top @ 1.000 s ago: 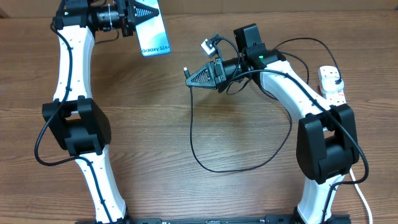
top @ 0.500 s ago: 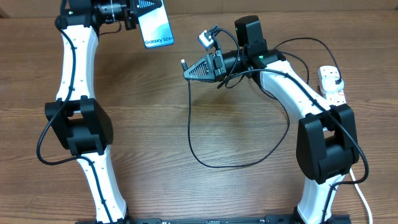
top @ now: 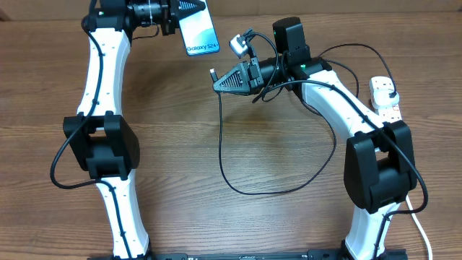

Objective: Plug charger to phone and switch on socket

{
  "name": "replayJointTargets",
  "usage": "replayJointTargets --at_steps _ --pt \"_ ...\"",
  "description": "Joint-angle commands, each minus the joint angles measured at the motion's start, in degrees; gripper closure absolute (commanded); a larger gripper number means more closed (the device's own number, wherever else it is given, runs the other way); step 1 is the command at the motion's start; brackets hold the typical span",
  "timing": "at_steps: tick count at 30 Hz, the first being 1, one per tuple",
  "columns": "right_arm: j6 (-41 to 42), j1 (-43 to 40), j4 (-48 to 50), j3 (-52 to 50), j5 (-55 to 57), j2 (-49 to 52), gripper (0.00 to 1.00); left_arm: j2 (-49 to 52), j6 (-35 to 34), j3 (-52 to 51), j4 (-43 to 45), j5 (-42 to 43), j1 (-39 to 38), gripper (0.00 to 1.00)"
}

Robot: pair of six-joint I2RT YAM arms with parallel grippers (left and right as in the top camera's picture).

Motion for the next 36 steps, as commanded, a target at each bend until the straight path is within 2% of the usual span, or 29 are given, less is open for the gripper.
replayJointTargets --at_steps 1,10,23,30,36 --pt "0.22 0.33 0.44 1.22 -1.36 0.37 0.96 -0.04 -0.76 0.35 0.5 0.11 0.04 0.96" --pt "0.26 0.33 2.32 1.22 -1.33 0.35 0.96 -0.04 -0.33 0.35 0.46 0.44 -0.31 0.96" --pt "14.99 0.2 17.2 1.22 -0.61 0.35 0.96 -0.04 -0.48 0.35 0.9 0.66 -1.7 0.96" --pt "16.68 0.2 17.14 1.22 1.09 0.37 0.96 -0.04 -6.32 0.35 7.89 3.93 -1.62 0.96" --pt "16.7 0.22 19.5 1.22 1.2 0.37 0.96 -0.04 -6.34 0.35 9.03 5.73 -1.62 0.96"
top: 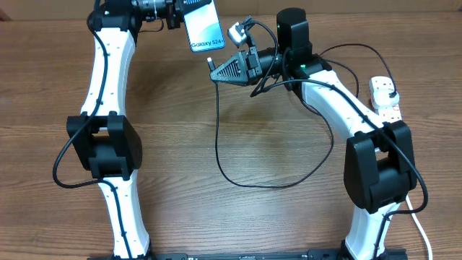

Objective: Plug charger to phone and switch on socket

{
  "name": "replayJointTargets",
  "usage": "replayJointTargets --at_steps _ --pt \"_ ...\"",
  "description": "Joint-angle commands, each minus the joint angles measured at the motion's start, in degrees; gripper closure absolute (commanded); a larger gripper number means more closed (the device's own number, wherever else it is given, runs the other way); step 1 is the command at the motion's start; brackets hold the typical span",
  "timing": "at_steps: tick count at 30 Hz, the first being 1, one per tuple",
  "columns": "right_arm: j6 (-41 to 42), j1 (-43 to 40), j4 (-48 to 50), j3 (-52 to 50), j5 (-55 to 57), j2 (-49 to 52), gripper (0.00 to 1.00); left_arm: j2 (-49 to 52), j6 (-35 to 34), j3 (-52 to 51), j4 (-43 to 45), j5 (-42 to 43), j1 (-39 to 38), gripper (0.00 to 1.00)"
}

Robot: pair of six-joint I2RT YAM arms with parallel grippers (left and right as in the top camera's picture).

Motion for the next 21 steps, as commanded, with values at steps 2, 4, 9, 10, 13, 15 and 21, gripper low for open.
replayJointTargets --at_steps 2,4,9,10,13,15,21 --pt "0.61 0.22 2.36 1.22 0.35 0.37 0.96 -0.04 -1.62 0.35 0.44 3.8 0.0 0.96" --pt "1.84 0.2 2.99 1.22 0.9 0.37 0.96 -0.04 -1.6 0.35 0.44 3.85 0.0 0.96" --pt "3.5 0.13 2.99 1.22 3.39 0.37 0.96 -0.04 -1.62 0.35 0.48 3.87 0.0 0.96" --pt "3.5 0.13 3.02 1.22 3.5 0.37 0.96 -0.04 -1.62 0.35 0.48 3.85 0.0 0.96" --pt "3.67 0.15 3.02 1.22 3.8 0.37 0.96 -0.04 -1.62 0.35 0.72 3.82 0.0 0.96" --pt "3.67 0.15 3.04 1.22 4.02 0.37 0.96 -0.04 -1.62 0.35 1.33 3.74 0.0 0.96" --pt "3.69 0.15 4.46 1.22 4.0 0.37 0.96 -0.04 -1.62 0.35 3.41 3.61 0.0 0.96"
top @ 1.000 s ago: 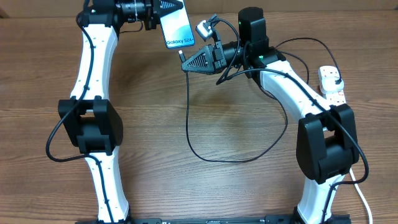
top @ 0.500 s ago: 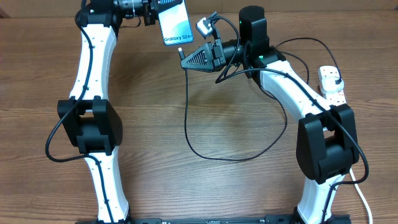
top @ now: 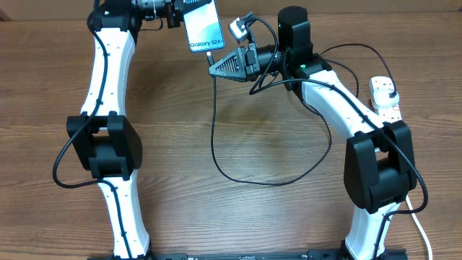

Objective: Plug charger to phone and switch on socket

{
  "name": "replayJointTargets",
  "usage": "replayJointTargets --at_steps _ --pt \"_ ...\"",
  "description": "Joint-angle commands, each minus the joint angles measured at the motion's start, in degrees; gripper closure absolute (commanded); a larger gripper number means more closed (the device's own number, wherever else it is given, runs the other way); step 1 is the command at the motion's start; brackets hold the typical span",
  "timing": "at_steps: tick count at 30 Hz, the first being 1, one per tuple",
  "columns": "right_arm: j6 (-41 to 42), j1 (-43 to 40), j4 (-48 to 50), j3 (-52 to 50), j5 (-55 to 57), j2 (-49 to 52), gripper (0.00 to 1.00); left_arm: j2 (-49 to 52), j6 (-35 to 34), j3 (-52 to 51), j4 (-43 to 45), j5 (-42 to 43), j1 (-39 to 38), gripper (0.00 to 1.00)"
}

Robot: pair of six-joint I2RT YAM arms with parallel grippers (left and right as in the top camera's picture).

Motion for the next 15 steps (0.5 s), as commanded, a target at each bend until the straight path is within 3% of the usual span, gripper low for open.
replayJointTargets --at_steps 1,15 --pt "0.48 0.15 1.22 1.22 0.17 0.37 0.96 -0.04 -0.46 0.35 1.31 1.73 0.0 0.96" --pt "1.84 0.15 2.4 1.22 1.09 0.37 0.96 -0.04 -0.48 0.35 1.33 2.16 0.0 0.96"
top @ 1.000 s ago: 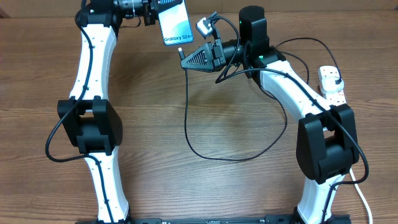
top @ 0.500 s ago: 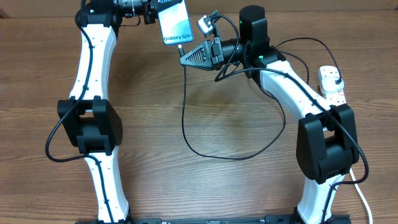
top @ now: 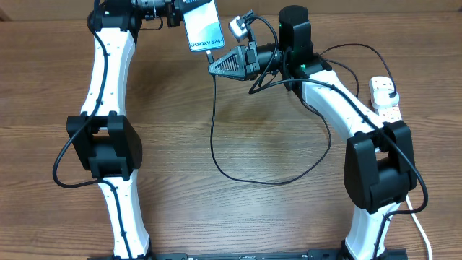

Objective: Plug charger to phone and switch on socket

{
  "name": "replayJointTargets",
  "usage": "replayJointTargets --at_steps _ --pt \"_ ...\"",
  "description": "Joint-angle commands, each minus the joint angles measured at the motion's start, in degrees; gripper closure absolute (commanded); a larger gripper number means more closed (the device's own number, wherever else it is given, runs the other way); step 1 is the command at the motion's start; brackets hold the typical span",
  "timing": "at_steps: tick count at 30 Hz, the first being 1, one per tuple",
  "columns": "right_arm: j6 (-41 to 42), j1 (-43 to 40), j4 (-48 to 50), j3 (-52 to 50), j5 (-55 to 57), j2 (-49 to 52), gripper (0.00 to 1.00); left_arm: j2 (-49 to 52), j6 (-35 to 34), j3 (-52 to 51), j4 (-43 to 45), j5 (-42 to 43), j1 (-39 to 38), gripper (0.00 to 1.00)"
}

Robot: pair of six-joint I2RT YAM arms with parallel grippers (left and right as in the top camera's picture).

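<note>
The phone (top: 202, 27) has a lit blue screen reading Galaxy S24 and is held off the table at the top of the overhead view by my left gripper (top: 182, 10), shut on its upper end. My right gripper (top: 214, 66) is shut on the charger plug, whose tip touches the phone's lower edge. The black charger cable (top: 216, 137) hangs from the plug, loops over the table and runs right toward the white socket strip (top: 384, 97) at the right edge. Whether the plug is seated in the port cannot be told.
The wooden table (top: 238, 217) bears only the cable loop in its middle. The white socket strip lies beside my right arm's base, with a white lead running down the right edge. Both arm bases stand at the front.
My right gripper has edged slightly up and left, keeping the plug tip at the phone's lower edge. The phone and my left gripper have not visibly moved.
At first my left gripper held the phone at the top, and my right gripper held the plug some way below and right of it. The phone then stood a little further right, the plug closer. Now the plug tip meets the phone's lower edge.
</note>
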Motion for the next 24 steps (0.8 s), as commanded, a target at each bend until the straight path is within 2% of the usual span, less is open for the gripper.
replayJointTargets --at_steps 1,24 --pt "0.48 0.15 0.37 1.22 1.03 0.37 0.96 -0.04 -0.5 0.35 0.46 2.12 0.0 0.96" --pt "3.91 0.11 1.84 1.22 2.54 0.37 0.96 -0.04 0.15 0.35 0.46 3.63 -0.04 0.96"
